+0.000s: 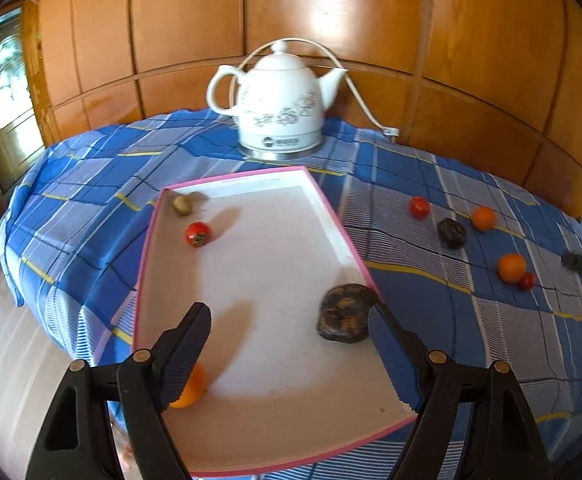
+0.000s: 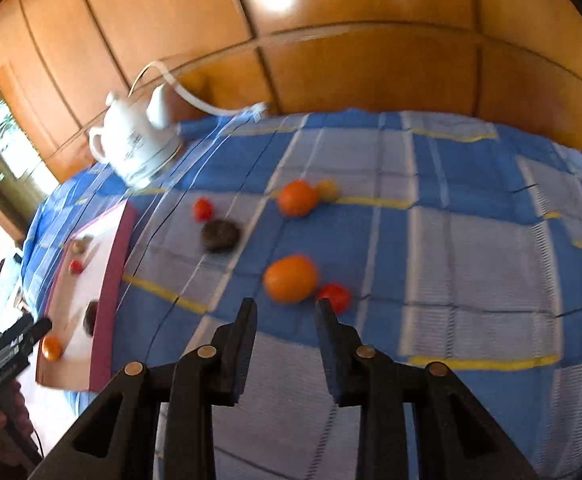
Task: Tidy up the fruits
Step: 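Grasp an orange with the left tool while the right tool moves back toward the fruit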
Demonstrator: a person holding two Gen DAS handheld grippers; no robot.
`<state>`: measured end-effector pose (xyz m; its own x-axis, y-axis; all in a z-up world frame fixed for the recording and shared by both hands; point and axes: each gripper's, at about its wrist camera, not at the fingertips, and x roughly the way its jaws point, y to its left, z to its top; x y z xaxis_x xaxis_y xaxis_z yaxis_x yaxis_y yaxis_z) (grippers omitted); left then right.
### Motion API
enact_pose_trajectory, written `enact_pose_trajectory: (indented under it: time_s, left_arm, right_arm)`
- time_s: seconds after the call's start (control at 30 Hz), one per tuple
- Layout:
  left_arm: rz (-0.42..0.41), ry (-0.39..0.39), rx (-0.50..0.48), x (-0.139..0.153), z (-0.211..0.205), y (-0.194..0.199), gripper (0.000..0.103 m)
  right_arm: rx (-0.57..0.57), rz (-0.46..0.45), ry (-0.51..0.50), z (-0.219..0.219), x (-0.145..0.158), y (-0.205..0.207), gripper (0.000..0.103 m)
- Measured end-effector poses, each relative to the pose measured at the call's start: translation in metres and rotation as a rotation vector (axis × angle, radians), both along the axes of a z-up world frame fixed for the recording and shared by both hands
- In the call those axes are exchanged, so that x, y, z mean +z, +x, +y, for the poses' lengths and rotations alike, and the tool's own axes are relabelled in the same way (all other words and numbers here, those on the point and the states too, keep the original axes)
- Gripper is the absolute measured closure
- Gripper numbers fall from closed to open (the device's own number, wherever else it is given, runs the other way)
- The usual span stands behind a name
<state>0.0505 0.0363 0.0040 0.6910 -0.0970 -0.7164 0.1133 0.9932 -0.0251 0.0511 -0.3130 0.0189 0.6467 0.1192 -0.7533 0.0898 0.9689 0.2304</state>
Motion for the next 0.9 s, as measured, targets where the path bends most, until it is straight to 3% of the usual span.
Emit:
enact_pose_trajectory:
  time_s: [0.2,0.43,0.57,0.8,0.9]
  left_arm:
    - [0.013,-0.019,-0.079,0.003,-0.018,0.002,0.025]
    - [0.03,-0.028,-0.21,0.008,-0.057,0.007,0.027]
    - [0.079,-0.06,-0.314,0.004,-0.088,0.015,0.035]
    - [0.215,-0.147,-0.426,-0.012,-0.149,0.037,0.043]
    - [0.261,-0.185,-0.441,-0.018,-0.174,0.051,0.043]
  right_arm:
    - [-0.06,-0.014,-0.013,-0.035,0.02,0.003,0.073]
    - [-0.083,-0.014,-0.108,-0.073,0.039,0.008,0.073]
    - [-0.091,0.004,-0.141,-0.102,0.035,0.013,0.071]
    - [-0.193,0.071,-0.047,-0.148,0.001,0.012,0.071]
    - [-0.214,0.052,0.017,-0.159,0.004,0.011,0.071]
